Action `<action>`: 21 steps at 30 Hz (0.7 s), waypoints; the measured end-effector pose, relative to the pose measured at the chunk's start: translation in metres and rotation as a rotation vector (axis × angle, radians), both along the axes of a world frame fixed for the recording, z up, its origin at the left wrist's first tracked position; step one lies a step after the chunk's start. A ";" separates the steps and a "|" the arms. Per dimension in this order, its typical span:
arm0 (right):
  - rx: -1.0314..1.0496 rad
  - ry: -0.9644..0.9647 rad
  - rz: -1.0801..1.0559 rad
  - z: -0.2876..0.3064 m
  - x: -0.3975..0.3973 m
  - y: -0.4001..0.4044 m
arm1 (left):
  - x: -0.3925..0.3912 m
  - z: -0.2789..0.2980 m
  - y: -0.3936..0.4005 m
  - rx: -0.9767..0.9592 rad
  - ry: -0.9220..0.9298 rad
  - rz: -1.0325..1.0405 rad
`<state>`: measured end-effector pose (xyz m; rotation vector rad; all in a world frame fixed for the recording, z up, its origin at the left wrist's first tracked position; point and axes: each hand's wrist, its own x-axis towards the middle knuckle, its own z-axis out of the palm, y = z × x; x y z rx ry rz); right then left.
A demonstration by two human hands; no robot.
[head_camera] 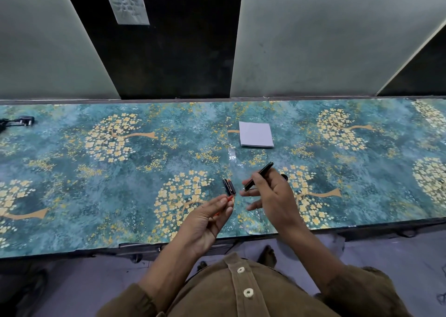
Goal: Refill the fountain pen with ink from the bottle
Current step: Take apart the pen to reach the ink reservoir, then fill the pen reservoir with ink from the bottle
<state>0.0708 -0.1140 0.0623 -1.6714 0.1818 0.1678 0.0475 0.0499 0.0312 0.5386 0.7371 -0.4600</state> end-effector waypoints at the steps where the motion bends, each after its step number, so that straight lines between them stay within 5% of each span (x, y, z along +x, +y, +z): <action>1: 0.011 0.057 -0.020 -0.010 0.003 -0.002 | -0.002 -0.004 0.002 0.019 0.016 0.009; 8: -0.243 0.569 0.090 -0.105 0.020 -0.007 | -0.013 -0.016 0.015 0.078 0.023 0.029; 15: -0.762 0.271 0.200 -0.134 0.050 0.001 | -0.023 -0.016 0.027 0.076 0.028 0.071; 21: -0.907 0.164 0.231 -0.128 0.054 0.009 | -0.029 -0.016 0.034 0.095 0.039 0.091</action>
